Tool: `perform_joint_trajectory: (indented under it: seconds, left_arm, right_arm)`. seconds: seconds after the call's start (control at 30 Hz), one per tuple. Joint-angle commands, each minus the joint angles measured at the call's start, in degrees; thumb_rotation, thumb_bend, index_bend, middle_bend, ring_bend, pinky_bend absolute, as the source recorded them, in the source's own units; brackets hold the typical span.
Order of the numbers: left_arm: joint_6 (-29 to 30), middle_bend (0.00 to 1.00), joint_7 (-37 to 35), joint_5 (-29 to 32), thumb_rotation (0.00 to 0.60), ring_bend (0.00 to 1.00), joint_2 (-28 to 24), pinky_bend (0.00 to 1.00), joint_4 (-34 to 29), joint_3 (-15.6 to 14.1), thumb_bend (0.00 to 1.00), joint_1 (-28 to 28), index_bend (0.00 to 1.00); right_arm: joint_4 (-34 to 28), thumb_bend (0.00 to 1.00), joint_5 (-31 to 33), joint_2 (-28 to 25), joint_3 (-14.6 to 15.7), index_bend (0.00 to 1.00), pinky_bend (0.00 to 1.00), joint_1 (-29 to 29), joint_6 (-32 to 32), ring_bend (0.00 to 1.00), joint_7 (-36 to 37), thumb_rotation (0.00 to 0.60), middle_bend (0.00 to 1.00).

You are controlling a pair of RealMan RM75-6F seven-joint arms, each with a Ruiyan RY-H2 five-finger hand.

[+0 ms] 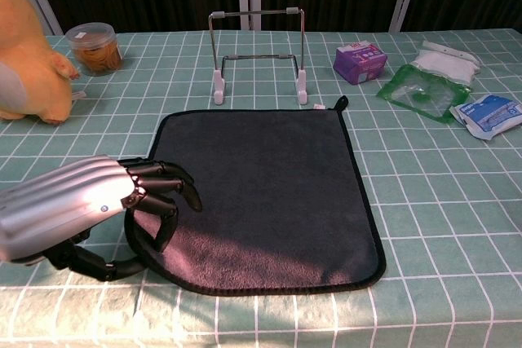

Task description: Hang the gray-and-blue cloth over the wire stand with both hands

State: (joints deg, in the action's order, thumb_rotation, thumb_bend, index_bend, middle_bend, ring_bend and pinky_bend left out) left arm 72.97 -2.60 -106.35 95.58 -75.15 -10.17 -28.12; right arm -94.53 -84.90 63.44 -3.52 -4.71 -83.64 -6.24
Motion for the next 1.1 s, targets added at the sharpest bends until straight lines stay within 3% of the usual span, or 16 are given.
perform_joint_trajectory:
  seconds: [0.03,0.5,0.73,1.1]
  left_arm:
    - [-0.1,0.28,0.1,0.1,0.6,0.17,0.0,0.23,-0.1,0.0,0.4,0.0,0.66]
    - [-0.3,0.28,-0.6,0.4,0.6,0.17,0.5,0.23,-0.2,0.4,0.39,-0.6,0.67]
    - [0.4,0.3,-1.0,0.1,0.6,0.18,0.9,0.23,0.1,0.6,0.39,-0.7,0.73]
    - [-1.2,0.31,-1.1,2.3,0.6,0.18,0.5,0.23,-3.8,2.4,0.41,-1.7,0.77]
  right_arm:
    - [0.1,0.33,0.0,0.0,0.0,0.0,0.0,0.0,0.1,0.0,0.1,0.6,0.0]
    - [0.5,0.33,-0.1,0.2,0.1,0.0,0.0,0.1,-0.1,0.0,0.5,0.6,0.0]
    - [1.3,0.33,-1.0,0.8,0.6,0.0,0.0,0.0,0.1,0.0,1.3,0.6,0.0]
    - [5.3,0.34,-3.4,5.5,4.5,0.0,0.0,-1.9,6.7,0.0,0.5,0.6,0.0]
